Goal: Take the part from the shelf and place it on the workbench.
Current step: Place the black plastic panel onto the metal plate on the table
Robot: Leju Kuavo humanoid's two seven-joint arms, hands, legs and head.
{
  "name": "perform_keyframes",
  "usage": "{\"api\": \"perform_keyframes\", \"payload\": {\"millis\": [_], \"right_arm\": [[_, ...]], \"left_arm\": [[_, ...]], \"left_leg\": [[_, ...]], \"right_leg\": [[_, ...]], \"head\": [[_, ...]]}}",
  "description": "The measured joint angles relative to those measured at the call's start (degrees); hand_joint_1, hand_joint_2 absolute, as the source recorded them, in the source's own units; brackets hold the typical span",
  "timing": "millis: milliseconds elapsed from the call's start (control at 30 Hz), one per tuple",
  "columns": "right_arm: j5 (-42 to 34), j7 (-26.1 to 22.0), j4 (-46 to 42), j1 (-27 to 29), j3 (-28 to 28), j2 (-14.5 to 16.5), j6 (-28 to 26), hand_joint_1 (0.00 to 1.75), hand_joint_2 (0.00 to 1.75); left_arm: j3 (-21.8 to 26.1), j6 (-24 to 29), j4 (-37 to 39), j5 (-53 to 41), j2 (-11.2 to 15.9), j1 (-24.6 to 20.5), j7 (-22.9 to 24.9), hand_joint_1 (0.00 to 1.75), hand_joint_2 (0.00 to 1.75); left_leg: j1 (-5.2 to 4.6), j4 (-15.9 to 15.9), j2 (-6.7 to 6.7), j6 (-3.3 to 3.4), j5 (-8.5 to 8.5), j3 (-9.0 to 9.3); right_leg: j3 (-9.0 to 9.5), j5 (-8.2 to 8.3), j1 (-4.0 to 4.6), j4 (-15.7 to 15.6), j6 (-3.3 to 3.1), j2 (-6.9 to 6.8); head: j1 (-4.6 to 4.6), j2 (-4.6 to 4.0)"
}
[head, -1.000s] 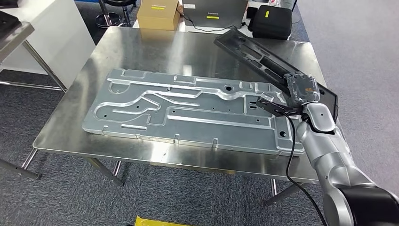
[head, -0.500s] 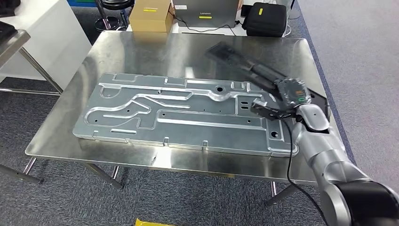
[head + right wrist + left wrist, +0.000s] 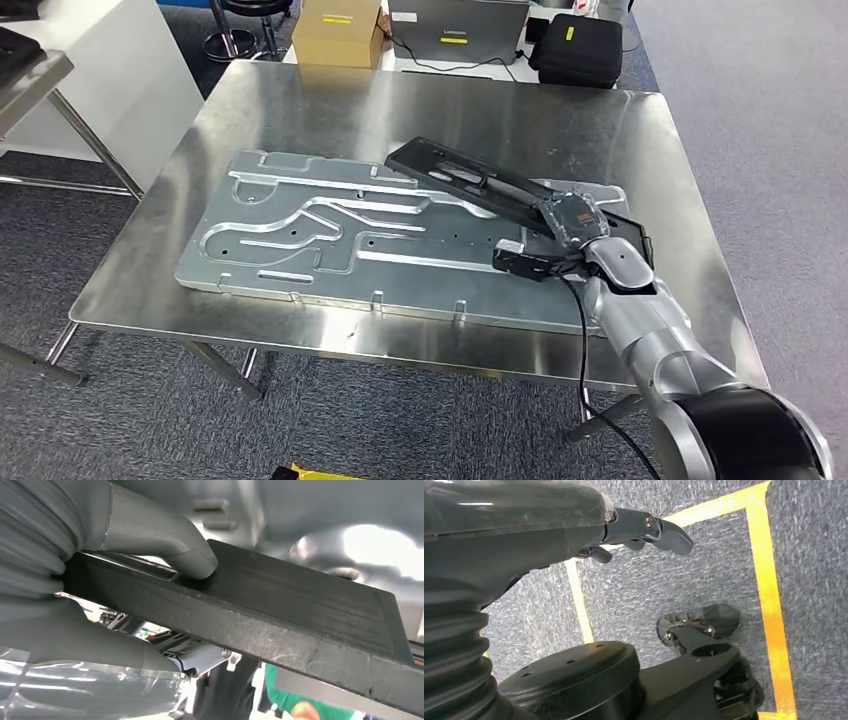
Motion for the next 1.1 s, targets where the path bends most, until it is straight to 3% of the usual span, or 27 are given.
{"api": "perform_keyframes", "payload": {"millis": [33,67,133,200,233,367,433,500,533,567,600,667,733,867,933,1000,1033,1067,1100], "right_arm": [[0.2,-0.2,0.2,0.3,0.3,0.3,0.3,1.75,1.75],[0.4,-0.4,0.3,0.5,0.6,0.6,0.6,1.75,1.75],[1.0,-0.7,0.4,0.5,1.2,1.5,1.6,0.87,0.87],[1.5,-0.7,0.4,0.2,2.0,2.4,2.9,0.0,0.0],[1.8,-0.7,0.5,0.1,2.4,2.9,3.5,0.0,0.0],[1.7,-0.9,0.5,0.2,3.9,4.7,4.8,0.0,0.0],[0.4,-0.9,0.5,0.3,4.2,5.4,4.6,0.0,0.0],[-1.9,-1.0,0.5,0.6,4.3,5.8,4.1,0.0,0.0],[-3.4,-1.1,0.5,0.8,4.3,5.9,3.8,0.0,0.0],[-4.8,-1.3,0.5,0.9,4.2,5.9,3.5,0.0,0.0],[-6.1,-1.5,0.5,1.0,4.1,5.9,3.3,0.0,0.0],[-8.4,-1.7,0.4,1.0,3.6,5.8,2.5,0.0,0.0],[-10.6,-1.9,0.4,0.8,3.0,5.7,1.8,0.0,0.0],[-16.6,-2.9,0.1,0.2,0.5,5.0,2.6,0.0,0.0],[-19.7,-3.1,-0.1,-0.2,-1.5,4.6,4.3,0.0,0.0],[-22.6,-3.5,-0.1,-0.5,-3.5,4.1,7.0,0.0,0.0],[-24.0,-3.7,-0.1,-0.4,-4.4,3.9,8.7,0.0,0.0],[-25.5,-4.1,-0.1,-0.4,-5.3,3.7,10.3,0.0,0.0],[-26.8,-4.5,-0.1,-0.3,-6.1,3.5,11.8,0.0,0.0]], "left_arm": [[0.0,-0.1,0.0,0.0,0.0,0.0,0.0,0.0,1.75],[0.0,-0.1,0.0,0.0,0.0,0.0,0.0,0.0,1.75],[0.0,-0.3,0.0,0.1,-0.1,0.1,-0.1,0.0,1.75],[0.0,-0.5,0.0,0.4,-0.3,0.1,-0.6,0.0,1.75],[0.0,-0.6,0.0,0.6,-0.3,0.1,-0.8,0.0,1.75],[0.2,-0.7,0.0,1.9,-0.3,0.2,-1.3,0.0,0.0],[0.3,-0.6,0.0,2.0,-0.3,0.3,-1.2,0.0,0.0],[0.3,-0.3,0.0,1.9,-0.3,0.5,-1.0,0.0,0.0],[0.4,-0.2,0.0,1.9,-0.3,0.6,-1.1,0.0,0.0],[0.4,-0.1,0.0,1.9,-0.3,0.6,-1.2,0.0,0.0],[0.4,0.0,0.0,1.9,-0.3,0.5,-1.4,0.0,0.0],[0.4,0.0,0.0,1.9,-0.3,0.2,-1.8,0.0,0.0],[0.4,0.1,0.0,2.0,-0.3,-0.2,-2.4,0.0,0.0],[0.5,0.1,0.0,2.2,-0.4,-0.8,-3.5,0.0,0.0],[0.5,0.0,0.0,2.4,-0.5,-1.3,-4.2,0.0,0.0],[0.5,-0.1,0.0,2.5,-0.5,-1.6,-4.6,0.0,0.0],[0.5,-0.2,0.0,2.5,-0.5,-1.7,-4.7,0.0,0.0],[0.5,-0.2,0.0,2.5,-0.5,-1.7,-4.8,0.0,0.0],[0.5,-0.2,0.0,2.5,-0.5,-1.7,-4.8,0.0,0.0]], "left_leg": [[-0.03,0.1,-0.02,0.01,-0.04,0.0],[-0.04,0.1,-0.05,-0.01,-0.1,0.01],[-0.05,0.4,-0.07,-0.22,-0.32,0.1],[-0.22,0.6,0.0,-0.68,-0.59,0.07],[-0.27,0.6,0.06,-0.95,-0.67,0.05],[-0.2,1.4,0.18,-2.11,-1.55,-0.1],[0.02,6.2,0.17,-2.71,-4.44,-2.1],[0.25,13.6,0.18,-3.18,-7.7,-5.45],[0.36,15.9,0.19,-3.35,-8.25,-6.54],[0.47,16.1,0.19,-3.47,-7.7,-6.66],[0.59,14.1,0.21,-3.53,-6.17,-5.71],[0.76,6.8,0.26,-3.44,-2.64,-2.12],[0.65,1.9,0.23,-2.94,-1.24,0.2],[0.44,0.7,0.18,-1.39,-0.83,0.45],[0.52,0.4,0.21,-0.64,-0.52,0.49],[0.39,0.4,0.16,-0.33,-0.47,0.41],[0.31,0.4,0.13,-0.28,-0.47,0.4],[0.23,0.4,0.11,-0.26,-0.47,0.4],[0.14,0.4,0.1,-0.25,-0.47,0.42]], "right_leg": [[-0.82,-0.14,-0.01,1.6,0.02,0.0],[-0.7,0.73,-0.01,1.2,-0.04,0.0],[2.36,4.53,0.03,-5.2,-0.42,0.01],[5.67,6.9,0.37,-11.9,-0.93,0.03],[6.39,7.1,0.56,-13.5,-1.17,0.07],[6.86,7.16,0.44,-14.4,-2.17,0.12],[7.17,7.24,0.28,-14.7,-2.75,-0.06],[7.19,7.18,0.33,-14.7,-3.05,-0.15],[7.19,7.16,0.34,-14.6,-3.06,-0.16],[7.19,7.14,0.32,-14.6,-3.05,-0.15],[7.2,7.09,0.29,-14.5,-2.99,-0.11],[7.2,6.94,0.3,-14.2,-2.7,-0.01],[6.99,6.92,0.45,-14.0,-2.15,0.1],[6.6,6.72,0.33,-13.7,-0.83,0.12],[4.92,4.2,0.2,-9.7,-0.4,0.12],[1.61,0.7,0.22,-2.4,-0.2,0.12],[0.21,-0.2,0.22,0.6,-0.16,0.12],[-0.34,-0.03,0.23,1.6,-0.21,0.12],[0.18,1.16,0.25,0.4,-0.36,0.12]], "head": [[0.0,0.0],[0.0,0.0],[0.01,0.0],[-0.01,0.0],[-0.03,0.0],[-0.13,-0.01],[-0.29,0.0],[-0.38,0.0],[-0.38,0.0],[-0.38,-0.01],[-0.39,-0.01],[-0.39,-0.01],[-0.35,0.0],[-0.33,0.0],[-0.31,0.0],[-0.29,0.0],[-0.3,0.0],[-0.3,0.0],[-0.3,0.0]]}}
